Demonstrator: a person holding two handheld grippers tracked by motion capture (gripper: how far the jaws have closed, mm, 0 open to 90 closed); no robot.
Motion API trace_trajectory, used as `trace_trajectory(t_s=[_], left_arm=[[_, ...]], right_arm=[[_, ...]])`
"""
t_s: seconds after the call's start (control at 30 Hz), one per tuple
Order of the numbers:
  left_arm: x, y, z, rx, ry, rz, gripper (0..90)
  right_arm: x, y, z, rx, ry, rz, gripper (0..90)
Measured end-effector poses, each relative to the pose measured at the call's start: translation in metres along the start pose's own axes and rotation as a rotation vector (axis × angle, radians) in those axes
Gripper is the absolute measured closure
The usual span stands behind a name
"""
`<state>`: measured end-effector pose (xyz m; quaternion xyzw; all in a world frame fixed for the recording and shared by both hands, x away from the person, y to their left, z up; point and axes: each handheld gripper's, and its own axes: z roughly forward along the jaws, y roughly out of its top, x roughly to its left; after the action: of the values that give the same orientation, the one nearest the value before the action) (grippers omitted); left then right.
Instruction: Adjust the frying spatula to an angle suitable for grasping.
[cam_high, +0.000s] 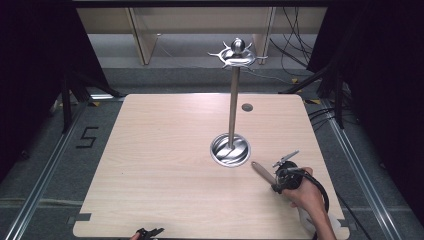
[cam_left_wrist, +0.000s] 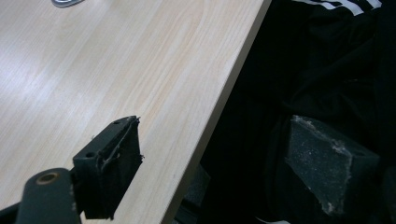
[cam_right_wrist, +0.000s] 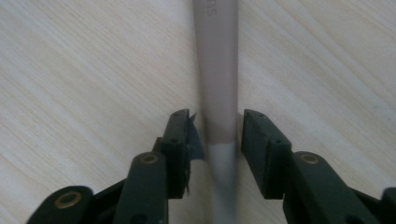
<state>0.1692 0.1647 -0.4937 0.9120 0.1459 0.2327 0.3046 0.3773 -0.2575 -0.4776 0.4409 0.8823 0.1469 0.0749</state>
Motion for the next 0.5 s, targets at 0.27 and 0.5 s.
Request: trace_trajectory(t_s=[0.27,0.5], left_arm=[[-0.0004,-0.0001,0.0006,-0.006,-0.013,-0.006,16.9],[-0.0009,-0.0005,0.0028,0.002,0.002,0.004,16.9]], right_arm=[[-0.0041,0.0057,0.0010,0.020,0.017,-0.062,74.1],[-0.0014,0.0087,-0.0001,0.055,0.011,-0.097,74.3]])
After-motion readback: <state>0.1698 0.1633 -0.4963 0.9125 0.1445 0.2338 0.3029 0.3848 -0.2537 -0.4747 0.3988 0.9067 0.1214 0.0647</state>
